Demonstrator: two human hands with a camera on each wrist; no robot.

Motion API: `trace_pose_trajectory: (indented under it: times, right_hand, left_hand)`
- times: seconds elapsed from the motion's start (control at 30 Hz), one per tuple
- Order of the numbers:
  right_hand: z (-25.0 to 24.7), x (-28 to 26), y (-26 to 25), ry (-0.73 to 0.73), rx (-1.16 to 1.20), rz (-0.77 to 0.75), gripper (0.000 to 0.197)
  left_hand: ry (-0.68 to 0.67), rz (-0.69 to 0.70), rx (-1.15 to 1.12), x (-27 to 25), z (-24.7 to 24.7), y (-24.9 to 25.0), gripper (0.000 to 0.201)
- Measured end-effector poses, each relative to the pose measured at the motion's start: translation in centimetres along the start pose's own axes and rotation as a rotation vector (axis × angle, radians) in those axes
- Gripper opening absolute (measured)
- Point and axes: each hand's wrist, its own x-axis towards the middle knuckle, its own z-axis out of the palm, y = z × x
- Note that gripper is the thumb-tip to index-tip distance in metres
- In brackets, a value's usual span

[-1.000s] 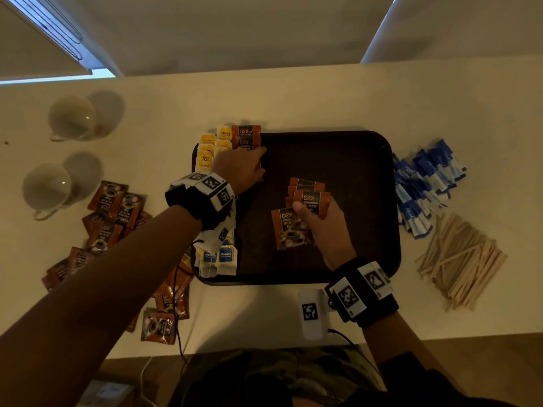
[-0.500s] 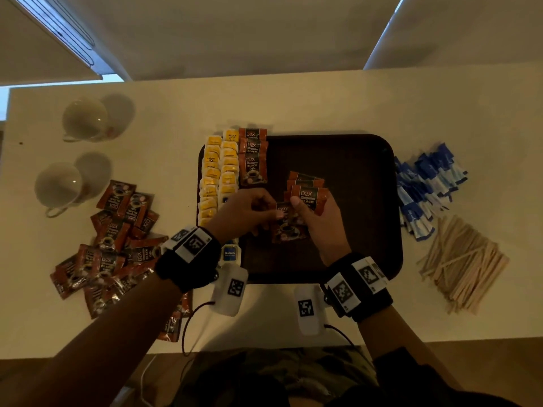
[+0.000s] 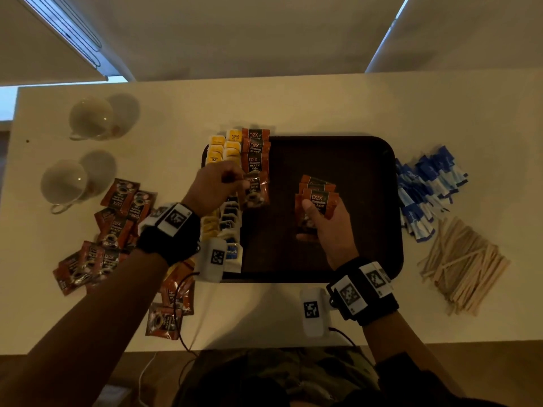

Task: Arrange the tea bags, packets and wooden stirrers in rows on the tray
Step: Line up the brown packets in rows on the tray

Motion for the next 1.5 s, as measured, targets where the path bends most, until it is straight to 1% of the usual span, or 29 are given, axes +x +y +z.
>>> trace_pose_trajectory:
  times: [0.17,0.23,0.33,0.43,0.5,0.6,0.77,0.83,0.9,0.93,0.97,1.0,1.07,1.1,1.13,1.3,1.5]
  right_hand:
    - [-0.2,-0.1,0.0,-0.01,-0.003,0.0,0.034]
    - [-0.3,-0.2,0.1,-0.008,0.006,0.007,0.033]
    - [-0.6,-0.4,0.2,-0.007,0.003,0.007,0.034]
    - [-0.7,-0.4,0.4,0.001,-0.005,0.007,0.031]
    - [-0.8,-0.5,0.4,-0.003,-0.005,0.014,0.031]
    - [-0.7,-0.4,0.2,-0.011,0.006,0.017,0.033]
    - [-0.4,-0.2,-0.2,-0.039,-0.002,0.02,0.035]
    - [-0.4,-0.1,-0.3,-0.052,-0.004,0.026,0.037]
    - [-0.3,-0.1,-0.5,-0.064,-0.008,0.038,0.035]
    - [-0.3,-0.1,-0.5,-0.073,-0.008,0.042,0.033]
    - [-0.3,-0.1,-0.6,-0.083,-0.005,0.043,0.032]
    - [-0.3,-0.1,-0.6,-0.096,-0.001,0.044,0.03]
    - [-0.1,-0.2,-0.7,-0.127,0.005,0.05,0.029]
    - [0.0,-0.2,-0.7,-0.144,0.003,0.053,0.029]
    - [0.1,-0.3,-0.8,-0.159,-0.002,0.053,0.029]
    - [0.4,-0.5,-0.8,-0.202,-0.023,0.036,0.03]
    - [0.2,-0.7,-0.7,-0.23,-0.037,0.049,0.026]
  left_hand:
    - [-0.073,0.035,0.167,3.5,0.8,0.2,0.018]
    - [-0.08,0.021,0.217,4.4,1.3,0.0,0.02]
    - [-0.039,-0.031,0.274,5.1,1.8,-0.2,0.021]
    - [0.017,-0.069,0.411,5.2,2.1,0.0,0.019]
    - [0.037,-0.059,0.471,5.3,2.1,0.2,0.018]
    - [0.048,-0.035,0.477,5.7,2.2,0.1,0.019]
    - [0.053,-0.047,0.517,5.8,2.5,0.2,0.03]
    - [0.089,-0.027,0.479,5.4,2.6,0.6,0.032]
    - [0.145,0.062,0.32,4.3,3.1,1.4,0.027]
    - [0.141,0.119,0.216,3.6,3.5,1.9,0.022]
    - [0.095,0.156,0.123,2.9,3.8,2.4,0.02]
    - [0.021,0.16,0.04,2.1,4.2,2.9,0.02]
    - [-0.125,0.104,-0.106,0.7,4.8,3.5,0.022]
    - [-0.164,0.086,-0.148,0.3,5.0,3.6,0.022]
    - [-0.174,0.08,-0.174,0.0,5.2,3.5,0.022]
    - [-0.115,0.085,-0.262,-0.6,5.6,3.2,0.02]
    - [-0.135,0.063,-0.289,-1.0,5.0,3.3,0.012]
